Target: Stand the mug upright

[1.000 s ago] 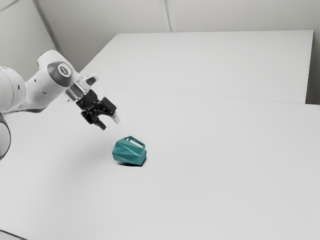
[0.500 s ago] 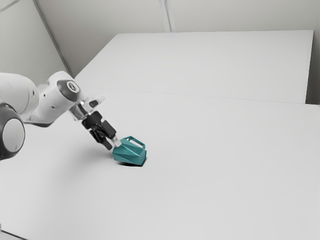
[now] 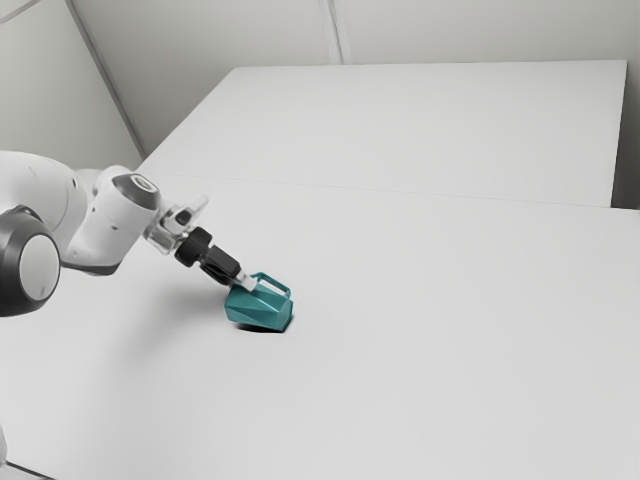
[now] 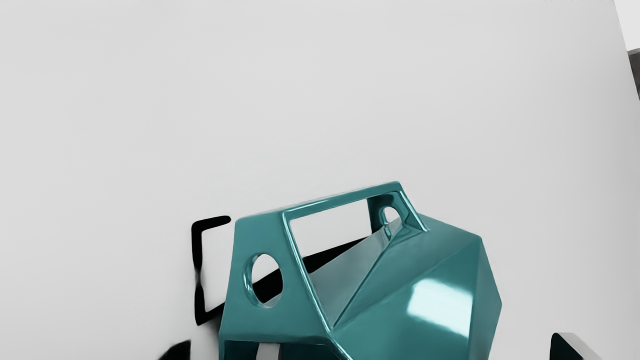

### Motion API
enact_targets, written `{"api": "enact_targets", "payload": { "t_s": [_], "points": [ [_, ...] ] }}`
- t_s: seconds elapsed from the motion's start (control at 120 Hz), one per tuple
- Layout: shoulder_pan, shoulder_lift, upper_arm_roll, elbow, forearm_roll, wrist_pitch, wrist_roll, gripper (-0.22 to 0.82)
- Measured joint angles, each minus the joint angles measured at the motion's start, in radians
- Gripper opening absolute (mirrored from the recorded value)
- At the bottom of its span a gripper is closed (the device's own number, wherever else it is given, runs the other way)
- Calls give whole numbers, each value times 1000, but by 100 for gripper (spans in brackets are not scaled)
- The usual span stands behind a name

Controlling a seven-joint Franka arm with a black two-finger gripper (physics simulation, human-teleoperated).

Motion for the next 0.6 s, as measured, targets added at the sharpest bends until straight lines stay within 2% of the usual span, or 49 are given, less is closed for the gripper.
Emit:
{"api": "enact_targets", "payload": {
  "t_s": [0.192, 0.467, 0.6],
  "points": [
    [0, -1, -13, -1, -48, -13, 71, 46],
    [0, -1, -28, -8, -88, -20, 139, 10],
    [-1, -3, -42, -8, -100, -20, 161, -2]
  ]
}}
